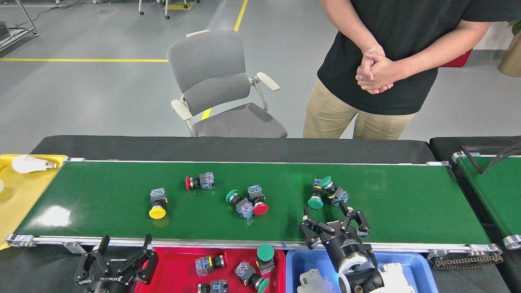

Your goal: Pick switch part from conveyor to tray

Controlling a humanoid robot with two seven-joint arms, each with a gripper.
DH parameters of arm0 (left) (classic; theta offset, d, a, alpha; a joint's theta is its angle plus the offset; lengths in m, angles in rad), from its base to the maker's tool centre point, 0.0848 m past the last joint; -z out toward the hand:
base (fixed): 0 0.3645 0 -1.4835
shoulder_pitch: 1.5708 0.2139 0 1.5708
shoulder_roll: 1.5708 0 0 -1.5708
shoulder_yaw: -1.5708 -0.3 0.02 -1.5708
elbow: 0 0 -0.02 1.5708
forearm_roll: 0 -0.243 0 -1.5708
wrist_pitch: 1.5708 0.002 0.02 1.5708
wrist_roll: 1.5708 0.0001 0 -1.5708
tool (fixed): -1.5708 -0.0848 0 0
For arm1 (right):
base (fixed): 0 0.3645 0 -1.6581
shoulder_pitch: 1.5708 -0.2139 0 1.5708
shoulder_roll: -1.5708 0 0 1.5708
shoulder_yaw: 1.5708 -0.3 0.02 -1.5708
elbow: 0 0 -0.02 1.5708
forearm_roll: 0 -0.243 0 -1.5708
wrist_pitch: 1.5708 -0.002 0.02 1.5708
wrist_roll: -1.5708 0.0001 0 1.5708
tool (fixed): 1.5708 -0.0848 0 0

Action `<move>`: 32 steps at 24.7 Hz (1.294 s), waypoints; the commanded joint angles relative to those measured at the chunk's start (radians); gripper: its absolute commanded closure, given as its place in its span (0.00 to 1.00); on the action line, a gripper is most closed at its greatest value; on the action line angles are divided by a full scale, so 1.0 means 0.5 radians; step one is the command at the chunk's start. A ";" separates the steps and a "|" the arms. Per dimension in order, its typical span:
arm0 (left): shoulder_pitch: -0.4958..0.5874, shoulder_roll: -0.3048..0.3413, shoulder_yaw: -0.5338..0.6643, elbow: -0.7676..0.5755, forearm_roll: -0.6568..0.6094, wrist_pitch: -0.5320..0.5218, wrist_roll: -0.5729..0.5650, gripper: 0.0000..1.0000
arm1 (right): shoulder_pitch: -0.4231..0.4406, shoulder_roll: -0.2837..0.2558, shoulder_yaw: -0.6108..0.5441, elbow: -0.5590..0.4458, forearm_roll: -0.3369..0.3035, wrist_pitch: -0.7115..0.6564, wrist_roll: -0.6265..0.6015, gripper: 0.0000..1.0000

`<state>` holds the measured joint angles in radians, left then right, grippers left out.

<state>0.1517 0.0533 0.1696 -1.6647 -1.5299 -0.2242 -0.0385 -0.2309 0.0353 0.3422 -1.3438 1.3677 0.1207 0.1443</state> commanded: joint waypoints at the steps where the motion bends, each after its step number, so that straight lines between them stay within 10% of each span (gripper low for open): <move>1: -0.079 0.041 -0.011 0.044 0.075 -0.113 -0.079 0.00 | -0.097 0.022 0.030 0.074 0.004 0.013 0.000 0.00; 8: -0.429 0.056 -0.011 0.446 0.087 -0.049 -0.141 0.00 | -0.416 0.153 0.061 0.561 0.001 0.016 -0.003 0.02; 14: -0.699 0.200 -0.011 0.811 0.075 0.089 -0.138 0.00 | -0.523 0.166 0.205 0.684 -0.002 0.013 0.000 0.81; 22: -0.966 0.283 -0.011 1.258 0.075 0.359 -0.132 0.02 | -0.517 0.187 0.331 0.571 -0.005 -0.011 -0.003 0.93; 26: -0.954 0.326 -0.008 1.314 0.078 0.522 -0.129 0.19 | -0.425 0.181 0.589 0.288 -0.008 -0.033 -0.009 0.93; 28: -0.932 0.320 0.011 1.308 0.096 0.531 -0.113 0.44 | -0.314 0.175 0.742 0.080 -0.008 -0.122 -0.003 0.87; 29: -0.920 0.314 0.014 1.292 0.099 0.513 -0.104 0.58 | -0.244 0.172 0.810 -0.015 -0.005 -0.156 -0.003 0.70; 30: -0.911 0.308 0.014 1.268 0.118 0.507 -0.104 0.71 | -0.164 0.169 0.889 -0.113 0.001 -0.177 -0.006 0.21; 31: -0.889 0.301 0.014 1.228 0.160 0.501 -0.101 0.73 | -0.097 0.166 0.972 -0.208 0.001 -0.189 -0.012 0.00; 32: -0.865 0.295 0.014 1.185 0.194 0.476 -0.101 0.76 | -0.066 0.160 1.024 -0.255 0.001 -0.199 -0.012 0.00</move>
<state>-0.2760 0.2015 0.1741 -1.0509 -1.4430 0.0293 -0.0984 -0.2604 0.1160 0.8373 -1.4326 1.3667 0.0371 0.1489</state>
